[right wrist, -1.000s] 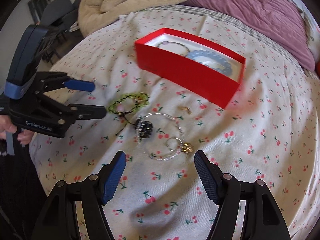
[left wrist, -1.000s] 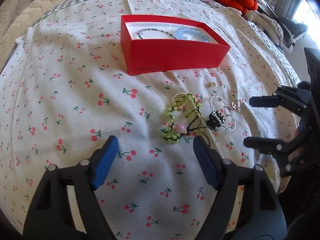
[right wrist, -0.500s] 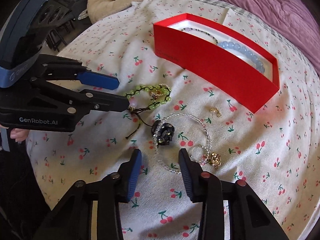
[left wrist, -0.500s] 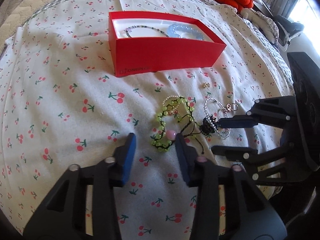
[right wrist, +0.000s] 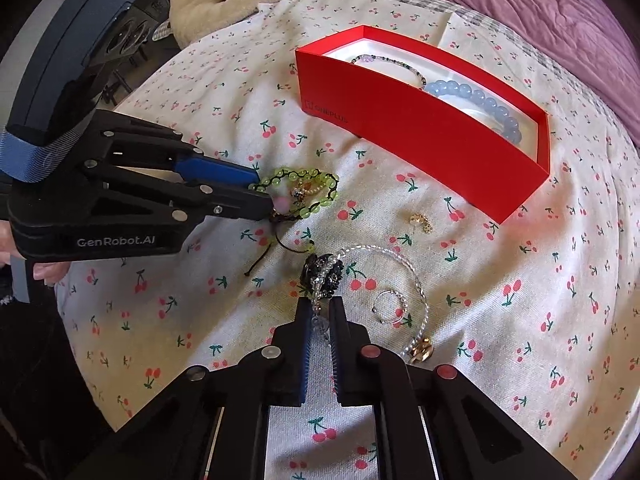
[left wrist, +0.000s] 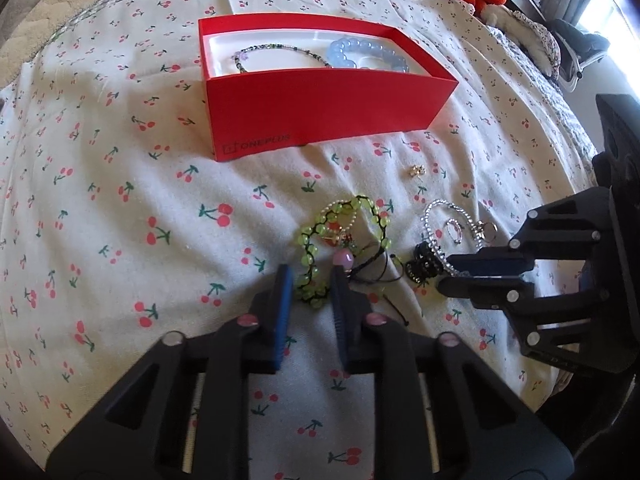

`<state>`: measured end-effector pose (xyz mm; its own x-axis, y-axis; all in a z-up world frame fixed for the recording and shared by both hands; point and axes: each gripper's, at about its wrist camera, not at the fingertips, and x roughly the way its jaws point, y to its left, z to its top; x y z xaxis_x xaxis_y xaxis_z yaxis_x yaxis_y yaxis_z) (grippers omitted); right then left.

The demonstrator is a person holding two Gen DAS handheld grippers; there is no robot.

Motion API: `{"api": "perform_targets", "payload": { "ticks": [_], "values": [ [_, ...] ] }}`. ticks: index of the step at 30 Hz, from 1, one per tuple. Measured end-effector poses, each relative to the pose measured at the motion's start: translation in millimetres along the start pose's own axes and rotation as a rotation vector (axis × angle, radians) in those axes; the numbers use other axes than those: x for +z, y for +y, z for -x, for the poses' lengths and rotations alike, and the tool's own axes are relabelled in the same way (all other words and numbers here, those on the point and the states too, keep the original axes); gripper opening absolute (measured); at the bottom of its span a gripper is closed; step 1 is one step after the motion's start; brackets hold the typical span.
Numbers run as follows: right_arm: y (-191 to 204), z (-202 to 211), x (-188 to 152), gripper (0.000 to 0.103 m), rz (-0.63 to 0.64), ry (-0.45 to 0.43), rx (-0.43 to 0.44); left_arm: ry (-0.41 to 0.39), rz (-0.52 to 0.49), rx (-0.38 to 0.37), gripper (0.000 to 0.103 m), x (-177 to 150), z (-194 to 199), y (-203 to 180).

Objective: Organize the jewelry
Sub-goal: 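Carry both bracelets into the red box and open both grippers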

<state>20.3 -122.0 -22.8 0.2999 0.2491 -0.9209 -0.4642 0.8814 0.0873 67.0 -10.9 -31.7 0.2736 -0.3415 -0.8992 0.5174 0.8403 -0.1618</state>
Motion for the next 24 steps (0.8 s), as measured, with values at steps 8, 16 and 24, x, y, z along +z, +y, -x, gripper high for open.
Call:
{"api": "perform_targets", "payload": {
  "ticks": [8, 16, 24],
  "values": [
    [-3, 13, 0, 0.009, -0.02, -0.023, -0.002, -0.021, -0.003, 0.021, 0.006, 0, 15, 0],
    [-7, 33, 4, 0.009, -0.033, -0.077, -0.008, -0.06, 0.023, 0.021, 0.006, 2, 36, 3],
    [-13, 54, 14, 0.009, -0.061, -0.136, -0.023, -0.11, 0.032, 0.035, 0.006, 9, 55, 5]
  ]
}}
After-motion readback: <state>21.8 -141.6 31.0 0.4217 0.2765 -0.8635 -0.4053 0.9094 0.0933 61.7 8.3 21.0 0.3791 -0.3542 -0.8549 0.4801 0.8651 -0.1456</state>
